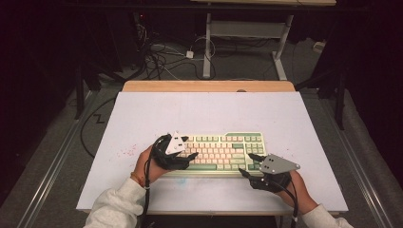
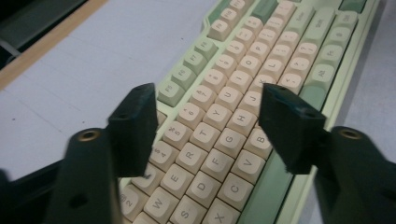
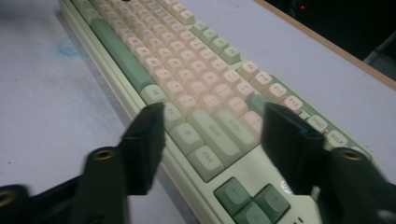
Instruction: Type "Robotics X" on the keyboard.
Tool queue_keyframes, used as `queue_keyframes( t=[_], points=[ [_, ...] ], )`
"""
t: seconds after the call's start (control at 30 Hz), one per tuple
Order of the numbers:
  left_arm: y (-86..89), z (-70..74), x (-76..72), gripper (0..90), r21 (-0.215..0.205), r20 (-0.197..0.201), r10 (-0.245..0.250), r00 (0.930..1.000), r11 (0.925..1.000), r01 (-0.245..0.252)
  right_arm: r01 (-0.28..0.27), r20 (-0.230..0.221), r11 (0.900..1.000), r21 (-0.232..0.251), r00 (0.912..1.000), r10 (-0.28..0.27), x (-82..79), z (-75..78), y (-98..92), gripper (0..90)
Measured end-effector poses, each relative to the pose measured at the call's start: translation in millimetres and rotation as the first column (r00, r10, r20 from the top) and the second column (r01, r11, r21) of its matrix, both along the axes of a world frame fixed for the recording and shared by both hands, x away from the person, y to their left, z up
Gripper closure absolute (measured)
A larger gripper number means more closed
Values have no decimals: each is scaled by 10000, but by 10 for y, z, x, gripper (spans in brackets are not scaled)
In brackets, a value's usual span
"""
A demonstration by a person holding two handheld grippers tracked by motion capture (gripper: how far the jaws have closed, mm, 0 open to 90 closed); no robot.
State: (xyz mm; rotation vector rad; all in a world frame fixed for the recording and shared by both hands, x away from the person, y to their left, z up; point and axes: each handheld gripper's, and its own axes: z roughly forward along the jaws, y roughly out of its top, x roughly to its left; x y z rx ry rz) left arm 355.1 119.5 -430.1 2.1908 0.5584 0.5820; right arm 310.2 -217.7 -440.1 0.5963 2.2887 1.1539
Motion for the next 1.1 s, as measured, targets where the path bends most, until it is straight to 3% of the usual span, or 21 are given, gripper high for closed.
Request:
queue_keyframes(
  t=[0.07,0.27,0.4,0.57,1.03,1.1],
  points=[
    [36,-3,-34,219,-17,228,138,9996,9999,-138,-56,-33,10000,-28,10000,56,5,-2,1,561],
    [126,-19,-121,169,-54,626,278,9976,9996,-275,-381,-333,9992,-136,9987,376,17,-7,20,778],
    [167,-43,-195,168,14,860,256,9960,9997,-258,-576,-483,9982,-192,9972,566,28,-11,43,860],
    [255,-70,-290,168,67,1030,281,9943,9996,-290,-674,-547,9971,-343,9964,654,52,-10,78,900],
    [553,-150,-439,168,125,925,803,9925,9966,-818,-647,-610,9973,-339,9962,625,249,62,230,900],
    [580,-165,-456,168,390,974,853,9916,9952,-895,-644,-626,9972,-369,9961,620,281,70,259,900]
  ],
)
